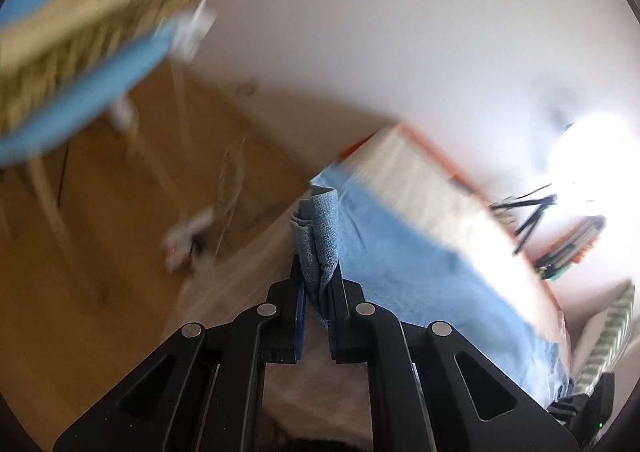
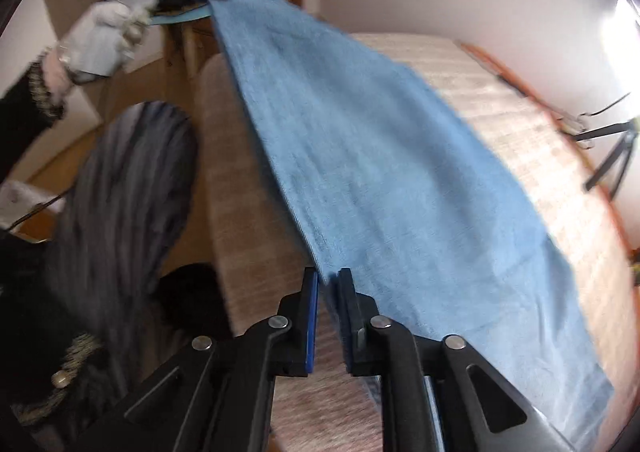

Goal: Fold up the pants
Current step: 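Grasp the hem with the right gripper while the left gripper holds it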

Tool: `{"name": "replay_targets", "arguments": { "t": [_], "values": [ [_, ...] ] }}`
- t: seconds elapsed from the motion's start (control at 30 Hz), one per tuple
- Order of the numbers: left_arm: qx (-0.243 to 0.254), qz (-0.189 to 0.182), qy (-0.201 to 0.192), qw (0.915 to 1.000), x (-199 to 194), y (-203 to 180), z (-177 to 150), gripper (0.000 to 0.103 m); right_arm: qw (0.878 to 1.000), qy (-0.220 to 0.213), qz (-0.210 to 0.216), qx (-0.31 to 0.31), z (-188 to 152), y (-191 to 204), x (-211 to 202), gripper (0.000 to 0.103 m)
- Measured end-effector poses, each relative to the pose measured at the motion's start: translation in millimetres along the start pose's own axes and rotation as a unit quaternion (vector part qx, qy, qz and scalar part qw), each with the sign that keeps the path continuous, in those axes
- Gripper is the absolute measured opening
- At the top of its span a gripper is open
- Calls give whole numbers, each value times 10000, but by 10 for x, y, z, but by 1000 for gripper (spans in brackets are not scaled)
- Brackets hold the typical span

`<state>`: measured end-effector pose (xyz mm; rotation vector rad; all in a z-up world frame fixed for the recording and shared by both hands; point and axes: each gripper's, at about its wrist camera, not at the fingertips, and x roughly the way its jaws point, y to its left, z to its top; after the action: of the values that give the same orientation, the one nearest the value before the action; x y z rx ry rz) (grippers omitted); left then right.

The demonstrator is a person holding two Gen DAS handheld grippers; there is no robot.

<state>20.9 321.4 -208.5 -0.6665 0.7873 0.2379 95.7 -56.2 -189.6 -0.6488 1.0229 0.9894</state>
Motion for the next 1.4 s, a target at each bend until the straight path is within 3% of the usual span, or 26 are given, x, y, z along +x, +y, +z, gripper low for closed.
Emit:
{"name": "replay_targets", "arguments": {
  "t": [0.03,0.07,0.27,0.37,0.43,0.53,0.7,0.87,0.93,1.1,1.23,1.4],
  "values": [
    [-107,56,154,9998,115,101,-50,7,10000,55,-37,-4,-7,12,25,32],
    [-194,98,245,9995,198,180,-100,7,10000,99,-9,0,-12,24,47,37],
    [-561,-228,214,9979,307,388,-249,8,9997,-51,137,190,119,-16,-28,39],
    [-654,-362,105,9971,266,407,-277,7,9983,-268,240,454,245,-79,-114,52],
    [-436,-282,52,9986,249,356,-276,7,9968,-367,301,651,371,-165,-134,58],
    [-271,-204,-5,9994,240,280,-233,7,9924,-520,476,1007,602,-334,-155,62],
    [-586,-195,-34,9981,312,356,-210,25,9855,-746,655,1379,984,-433,-120,66],
    [-652,-470,-121,9967,363,403,-200,17,9810,-801,872,1539,1519,-438,-4,67],
    [-454,-520,-297,9972,301,338,-193,14,9800,-766,879,1613,1748,-463,64,73],
    [574,-522,-671,9947,97,-34,-206,12,9697,-575,1282,2000,2369,-607,374,74],
    [1356,-519,-830,9859,31,-349,-279,12,9604,-289,1541,2304,2849,-683,729,74],
    [2185,-540,-837,9707,88,-687,-442,12,9618,117,1733,2115,3370,-565,1110,74]
  ]
}}
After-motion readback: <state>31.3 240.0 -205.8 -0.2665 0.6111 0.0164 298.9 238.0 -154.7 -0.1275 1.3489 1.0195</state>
